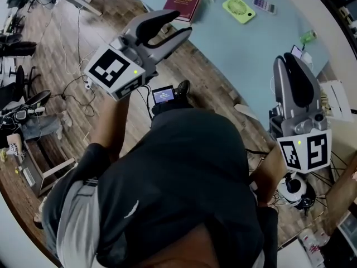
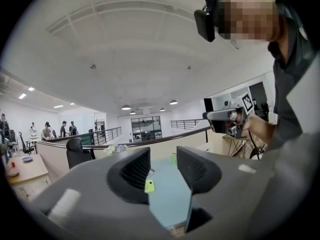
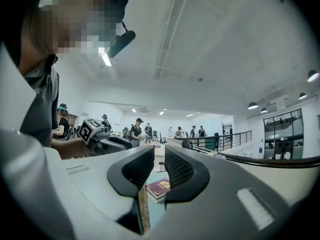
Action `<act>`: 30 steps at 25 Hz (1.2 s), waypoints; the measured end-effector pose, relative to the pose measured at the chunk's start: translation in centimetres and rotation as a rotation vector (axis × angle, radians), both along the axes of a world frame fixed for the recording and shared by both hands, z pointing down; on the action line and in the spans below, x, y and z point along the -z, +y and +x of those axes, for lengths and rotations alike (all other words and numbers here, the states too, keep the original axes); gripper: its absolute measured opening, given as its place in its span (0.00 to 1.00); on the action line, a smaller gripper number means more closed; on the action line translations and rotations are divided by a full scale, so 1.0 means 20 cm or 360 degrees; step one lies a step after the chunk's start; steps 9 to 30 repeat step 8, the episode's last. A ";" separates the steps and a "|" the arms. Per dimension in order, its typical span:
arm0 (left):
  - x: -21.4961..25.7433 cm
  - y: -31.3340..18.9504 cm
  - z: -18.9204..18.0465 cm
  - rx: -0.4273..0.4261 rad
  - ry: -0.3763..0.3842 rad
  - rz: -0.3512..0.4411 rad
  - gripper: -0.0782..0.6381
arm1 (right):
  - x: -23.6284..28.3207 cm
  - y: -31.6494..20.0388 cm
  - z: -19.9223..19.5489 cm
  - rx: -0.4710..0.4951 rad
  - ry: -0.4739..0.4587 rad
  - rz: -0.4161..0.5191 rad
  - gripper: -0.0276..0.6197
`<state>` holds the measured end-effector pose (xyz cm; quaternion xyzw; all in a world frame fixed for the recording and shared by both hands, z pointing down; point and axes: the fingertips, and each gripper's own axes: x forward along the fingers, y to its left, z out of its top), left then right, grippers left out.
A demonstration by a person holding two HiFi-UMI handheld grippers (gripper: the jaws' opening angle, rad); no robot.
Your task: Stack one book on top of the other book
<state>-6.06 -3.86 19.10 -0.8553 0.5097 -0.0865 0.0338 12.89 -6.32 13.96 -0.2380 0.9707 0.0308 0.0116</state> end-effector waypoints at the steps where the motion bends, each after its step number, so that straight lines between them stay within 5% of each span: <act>1: 0.00 0.02 0.02 0.0002 0.0003 0.0001 0.41 | 0.00 0.02 0.02 0.0002 0.0000 0.0003 0.15; 8: -0.03 0.12 0.16 0.0025 0.0036 -0.0025 0.41 | -0.04 0.10 0.17 -0.0007 0.0008 -0.0023 0.15; 30: -0.03 0.12 0.16 0.0025 0.0036 -0.0025 0.41 | -0.04 0.10 0.17 -0.0007 0.0008 -0.0023 0.15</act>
